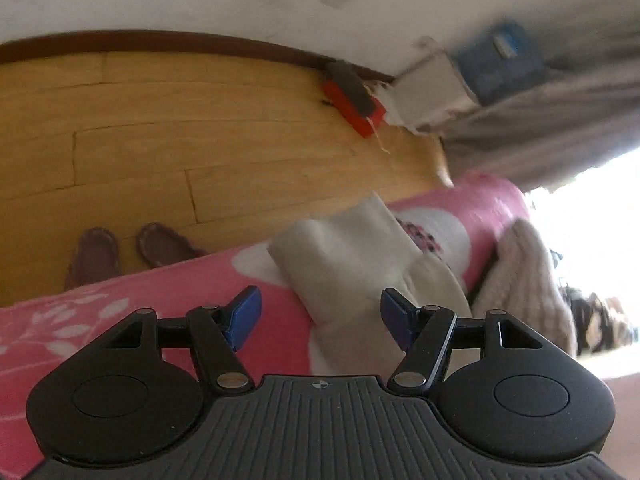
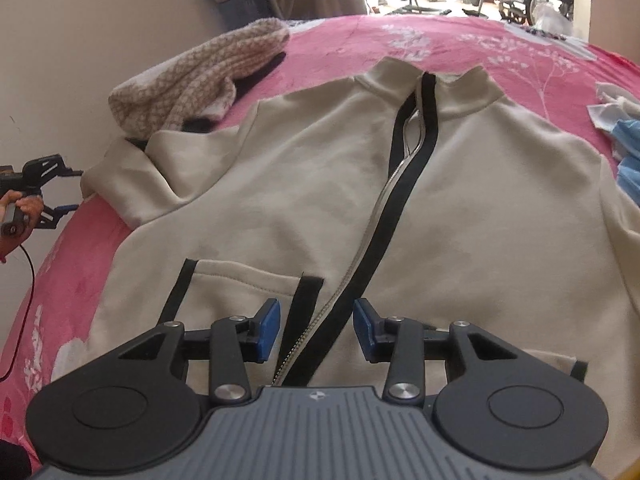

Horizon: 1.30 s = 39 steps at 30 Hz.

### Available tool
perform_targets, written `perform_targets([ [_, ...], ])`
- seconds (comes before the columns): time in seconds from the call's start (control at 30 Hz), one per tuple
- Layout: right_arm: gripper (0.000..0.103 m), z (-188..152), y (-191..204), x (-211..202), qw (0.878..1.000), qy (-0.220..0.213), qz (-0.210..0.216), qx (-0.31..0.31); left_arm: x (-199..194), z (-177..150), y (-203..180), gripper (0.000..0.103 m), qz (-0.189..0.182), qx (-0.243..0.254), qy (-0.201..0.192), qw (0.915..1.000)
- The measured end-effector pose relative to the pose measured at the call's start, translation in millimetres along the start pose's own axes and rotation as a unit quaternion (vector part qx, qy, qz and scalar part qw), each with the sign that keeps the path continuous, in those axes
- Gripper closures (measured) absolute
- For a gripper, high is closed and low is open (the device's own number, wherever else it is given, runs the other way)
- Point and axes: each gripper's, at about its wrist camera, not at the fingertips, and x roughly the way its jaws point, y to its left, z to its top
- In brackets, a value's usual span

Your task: Fold clothes

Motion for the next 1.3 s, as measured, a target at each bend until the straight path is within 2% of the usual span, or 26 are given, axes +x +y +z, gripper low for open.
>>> perform_targets([
  [0.07,0.06,-1.5,0.3,2.5,1.0,0.003,0.0,0.004,8.4,2.3,-1.4,0.038,0.004,-0.015,-0.006,0.9999],
  [0.1,0.06,-2.2,0.3,3.4,1.0,0.005,0.0,0.006,11.7,2.0,-4.4,0.042,0.008,-0.015,-0.01,0.9998],
  [0.13,0.06,-2.6,0.2,4.0,1.0,0.005,-0.001,0.006,14.0,1.4,-8.7,0.054,0.012,-0.008,-0.016,0.9998],
  [0.2,0.06,-3.4,0.0,4.5,1.0,0.005,-0.002,0.008,15.1,0.0,-17.7,0.067,0.023,0.016,-0.033,0.9991],
  [0.23,0.06,-3.6,-0.5,4.4,1.0,0.004,-0.002,0.009,13.7,-1.7,-22.3,0.081,0.029,0.032,-0.043,0.9981],
  [0.3,0.06,-3.9,-1.4,3.2,1.0,0.002,-0.002,0.01,3.9,-5.6,-29.1,0.093,0.035,0.064,-0.06,0.9955],
  [0.33,0.06,-4.2,-2.1,2.4,1.0,0.0,-0.002,0.01,-2.0,-8.2,-32.5,0.095,0.037,0.08,-0.069,0.9936],
  [0.4,0.06,-4.9,-4.0,1.6,1.0,-0.001,-0.001,0.011,-19.2,-14.3,-38.8,0.096,0.033,0.111,-0.089,0.9893],
  [0.57,0.06,-7.4,-9.4,0.5,1.0,-0.001,0.001,0.016,-79.1,-18.9,-47.4,0.097,0.006,0.135,-0.116,0.984],
  [0.63,0.06,-8.3,-11.3,0.0,1.0,-0.003,0.003,0.018,-104.3,-24.0,-48.5,0.097,0.011,0.148,-0.132,0.9801],
  [0.7,0.06,-9.3,-13.4,0.4,1.0,-0.004,0.005,0.021,-126.0,-30.5,-42.9,0.097,0.041,0.157,-0.144,0.9761],
  [0.8,0.06,-9.9,-15.6,3.1,1.0,-0.003,0.008,0.022,-136.5,-45.0,-21.7,0.097,0.093,0.176,-0.141,0.9698],
  [0.87,0.06,-9.7,-15.7,3.7,1.0,-0.003,0.007,0.02,-125.3,-53.8,-5.6,0.096,0.129,0.196,-0.125,0.9641],
  [0.97,0.06,-9.3,-15.1,3.8,1.0,-0.002,0.004,0.017,-99.5,-64.6,24.6,0.092,0.185,0.201,-0.081,0.9586],
  [1.03,0.06,-9.6,-14.3,3.1,1.0,-0.003,0.0,0.016,-96.4,-69.6,35.9,0.083,0.206,0.195,-0.072,0.9563],
  [1.1,0.056,-10.9,-14.0,2.3,1.0,-0.004,-0.003,0.013,-103.5,-68.5,33.5,0.078,0.222,0.208,-0.092,0.9482],
  [1.17,0.056,-12.4,-14.0,2.2,1.0,-0.005,-0.005,0.012,-110.7,-65.9,30.7,0.076,0.241,0.218,-0.115,0.9386],
  [1.3,0.056,-14.4,-15.4,4.2,1.0,-0.01,-0.009,0.015,-127.2,-55.4,26.9,0.075,0.282,0.208,-0.175,0.9204],
])
